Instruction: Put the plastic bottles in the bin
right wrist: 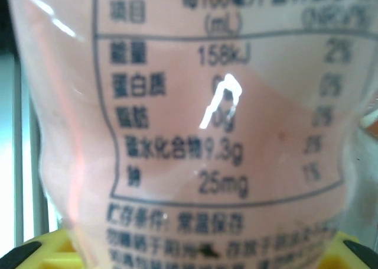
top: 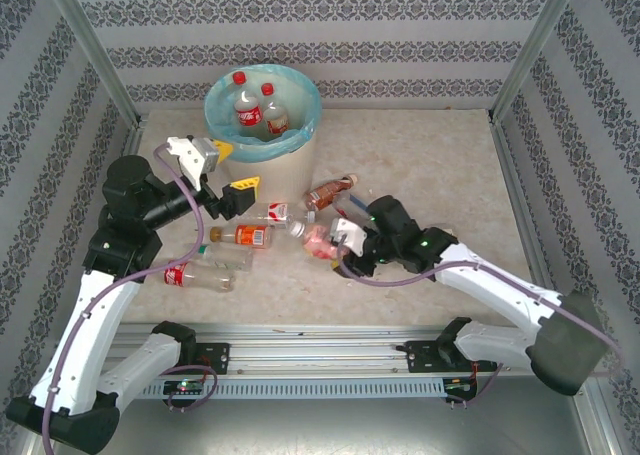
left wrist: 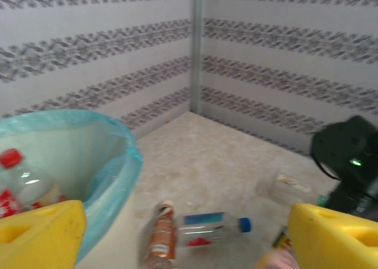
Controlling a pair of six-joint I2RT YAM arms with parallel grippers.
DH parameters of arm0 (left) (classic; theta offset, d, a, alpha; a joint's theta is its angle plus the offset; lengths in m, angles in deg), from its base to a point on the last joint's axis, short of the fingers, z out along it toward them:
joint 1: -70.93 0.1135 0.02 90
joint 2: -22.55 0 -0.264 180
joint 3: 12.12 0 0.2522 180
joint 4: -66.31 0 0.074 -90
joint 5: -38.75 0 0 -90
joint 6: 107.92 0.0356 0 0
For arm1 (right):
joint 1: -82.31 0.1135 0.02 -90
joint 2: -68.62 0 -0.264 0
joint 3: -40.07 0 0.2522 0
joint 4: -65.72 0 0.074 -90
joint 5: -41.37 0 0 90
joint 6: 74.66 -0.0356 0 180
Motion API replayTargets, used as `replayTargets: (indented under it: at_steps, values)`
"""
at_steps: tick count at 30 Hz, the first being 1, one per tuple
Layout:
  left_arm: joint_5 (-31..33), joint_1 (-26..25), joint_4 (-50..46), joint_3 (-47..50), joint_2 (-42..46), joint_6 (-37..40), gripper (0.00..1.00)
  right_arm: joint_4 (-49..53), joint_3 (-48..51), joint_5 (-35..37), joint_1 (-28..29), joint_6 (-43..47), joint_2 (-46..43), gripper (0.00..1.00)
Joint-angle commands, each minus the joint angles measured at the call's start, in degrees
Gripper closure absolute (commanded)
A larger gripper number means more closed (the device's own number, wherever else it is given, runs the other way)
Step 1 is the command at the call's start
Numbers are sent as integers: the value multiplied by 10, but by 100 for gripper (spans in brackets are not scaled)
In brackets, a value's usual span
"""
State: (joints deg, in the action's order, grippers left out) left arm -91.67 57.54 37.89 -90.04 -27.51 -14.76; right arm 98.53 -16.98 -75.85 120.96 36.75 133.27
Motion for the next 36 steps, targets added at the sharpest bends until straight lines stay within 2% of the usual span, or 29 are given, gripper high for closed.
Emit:
replayTargets:
  at_steps: [1,4,8,11,13,20,26,31,33,36]
  values:
    - [-99,2,71,4,-11,-53,17,-101,17,-111,-35,-91,-41,54]
    - [-159,3,139,5,-42,-133,22,-133,13,-136,-46,-122,-63,55]
    - [-257,3,276,21,-89,-258,23,-197,13,-154,-45,-165,-86,55]
    - [-286,2,370,39,-112,-339,25,-218,-1,-159,-41,-180,-92,55]
    - [-299,0,397,43,-123,-367,25,-221,-13,-162,-37,-185,-91,55]
    - [-305,-16,330,23,-128,-332,25,-220,-62,-174,-14,-185,-67,55]
    - [-356,-38,329,18,-139,-332,23,-223,-94,-185,5,-183,-29,55]
    - [-339,-47,343,30,-128,-315,24,-222,-121,-199,23,-180,5,55]
    - [-337,-47,339,32,-125,-305,26,-219,-129,-205,29,-180,19,55]
    - [-327,-48,319,35,-118,-280,36,-218,-136,-221,36,-179,36,55]
